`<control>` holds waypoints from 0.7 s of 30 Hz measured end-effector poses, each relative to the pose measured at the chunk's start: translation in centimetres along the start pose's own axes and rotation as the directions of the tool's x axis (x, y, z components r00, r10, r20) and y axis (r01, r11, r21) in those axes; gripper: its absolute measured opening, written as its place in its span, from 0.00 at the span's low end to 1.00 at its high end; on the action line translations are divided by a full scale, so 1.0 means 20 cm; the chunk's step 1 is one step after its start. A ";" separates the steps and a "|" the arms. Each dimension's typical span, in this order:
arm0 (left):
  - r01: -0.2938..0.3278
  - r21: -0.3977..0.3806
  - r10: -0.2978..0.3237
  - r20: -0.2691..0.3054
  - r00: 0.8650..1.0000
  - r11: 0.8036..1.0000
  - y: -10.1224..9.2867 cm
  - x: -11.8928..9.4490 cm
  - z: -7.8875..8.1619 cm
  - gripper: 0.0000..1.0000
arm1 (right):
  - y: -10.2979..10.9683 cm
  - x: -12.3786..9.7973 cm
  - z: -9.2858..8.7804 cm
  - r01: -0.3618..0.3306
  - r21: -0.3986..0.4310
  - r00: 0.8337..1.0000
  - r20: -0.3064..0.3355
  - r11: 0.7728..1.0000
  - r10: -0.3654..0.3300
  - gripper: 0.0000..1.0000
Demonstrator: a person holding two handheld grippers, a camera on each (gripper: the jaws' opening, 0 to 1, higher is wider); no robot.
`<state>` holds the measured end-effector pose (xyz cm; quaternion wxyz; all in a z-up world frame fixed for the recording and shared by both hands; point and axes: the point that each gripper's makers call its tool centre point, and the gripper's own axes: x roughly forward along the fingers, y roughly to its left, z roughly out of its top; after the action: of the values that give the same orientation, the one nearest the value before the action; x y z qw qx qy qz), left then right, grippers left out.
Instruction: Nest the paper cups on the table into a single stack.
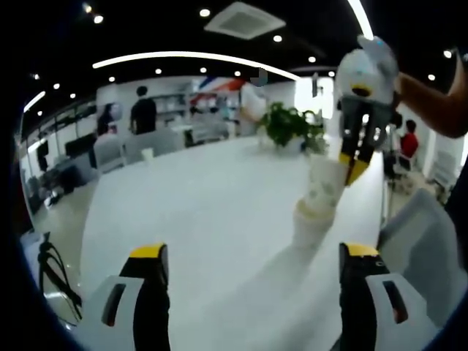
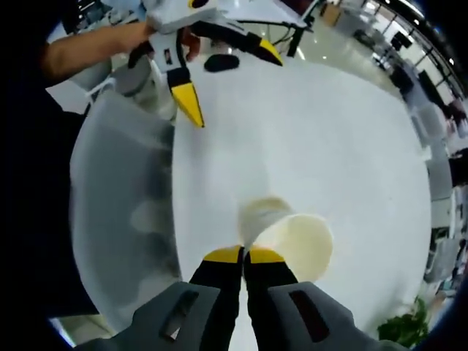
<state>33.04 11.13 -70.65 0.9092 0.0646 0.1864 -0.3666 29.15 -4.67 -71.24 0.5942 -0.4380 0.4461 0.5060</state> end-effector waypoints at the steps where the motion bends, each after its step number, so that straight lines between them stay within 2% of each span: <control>1: -0.001 0.000 0.001 -0.001 1.000 1.000 0.00 0.00 0.00 0.95 | 0.00 0.01 0.00 -0.001 0.001 1.000 0.000 1.000 0.001 0.00; 16: -0.013 -0.013 0.013 0.007 1.000 1.000 0.02 0.00 -0.01 0.94 | 0.00 0.13 -0.02 -0.047 0.024 0.999 -0.016 0.999 0.048 0.00; 21: -0.011 -0.018 0.011 -0.010 1.000 1.000 0.02 0.00 -0.03 0.93 | -0.02 0.17 -0.03 -0.054 0.044 0.999 -0.006 0.998 0.054 0.00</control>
<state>33.11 11.49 -71.16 0.9110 0.0590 0.1937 -0.3593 29.76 -4.58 -74.61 0.5881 -0.4147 0.4708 0.5103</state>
